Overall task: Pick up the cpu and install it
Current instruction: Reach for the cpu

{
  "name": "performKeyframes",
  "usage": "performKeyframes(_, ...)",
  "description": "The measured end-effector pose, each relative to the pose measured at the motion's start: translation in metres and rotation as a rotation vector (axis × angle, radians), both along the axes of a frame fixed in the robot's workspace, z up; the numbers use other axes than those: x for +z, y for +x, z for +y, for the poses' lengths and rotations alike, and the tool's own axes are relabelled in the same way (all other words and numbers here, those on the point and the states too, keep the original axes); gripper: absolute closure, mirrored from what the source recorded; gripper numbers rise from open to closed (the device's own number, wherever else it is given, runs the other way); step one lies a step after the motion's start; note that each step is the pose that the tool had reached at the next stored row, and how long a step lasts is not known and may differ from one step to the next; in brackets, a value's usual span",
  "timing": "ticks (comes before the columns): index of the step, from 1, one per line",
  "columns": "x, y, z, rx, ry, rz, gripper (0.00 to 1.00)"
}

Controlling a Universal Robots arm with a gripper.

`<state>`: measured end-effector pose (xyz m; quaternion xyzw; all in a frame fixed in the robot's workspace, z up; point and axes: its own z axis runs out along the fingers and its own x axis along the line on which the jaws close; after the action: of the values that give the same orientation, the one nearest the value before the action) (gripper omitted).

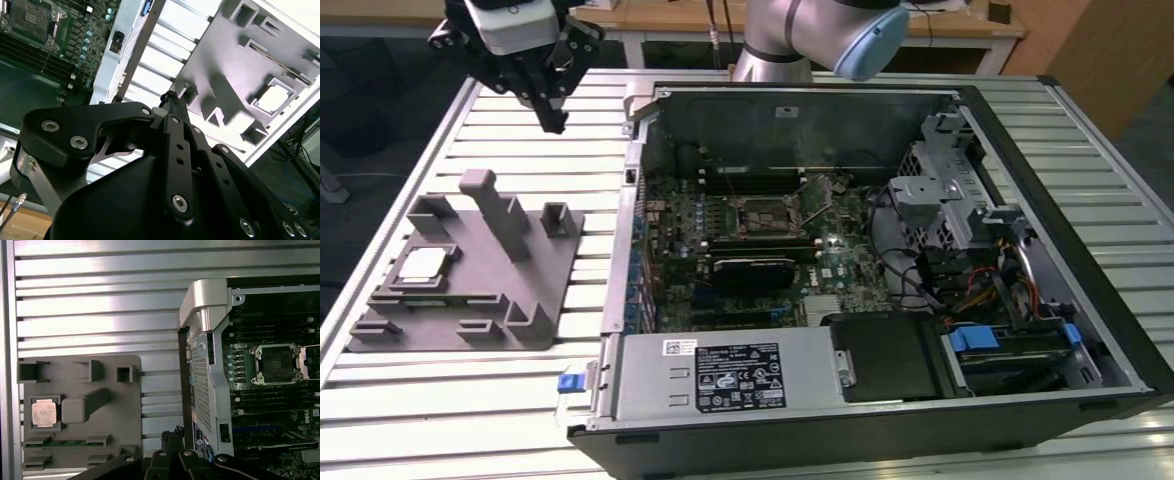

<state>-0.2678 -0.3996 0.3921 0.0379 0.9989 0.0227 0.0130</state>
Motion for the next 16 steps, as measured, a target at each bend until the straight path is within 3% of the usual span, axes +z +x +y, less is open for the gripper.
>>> performKeyframes(16,-0.0063,-0.021,-0.0007,0.0,0.0003,0.0,0.89)
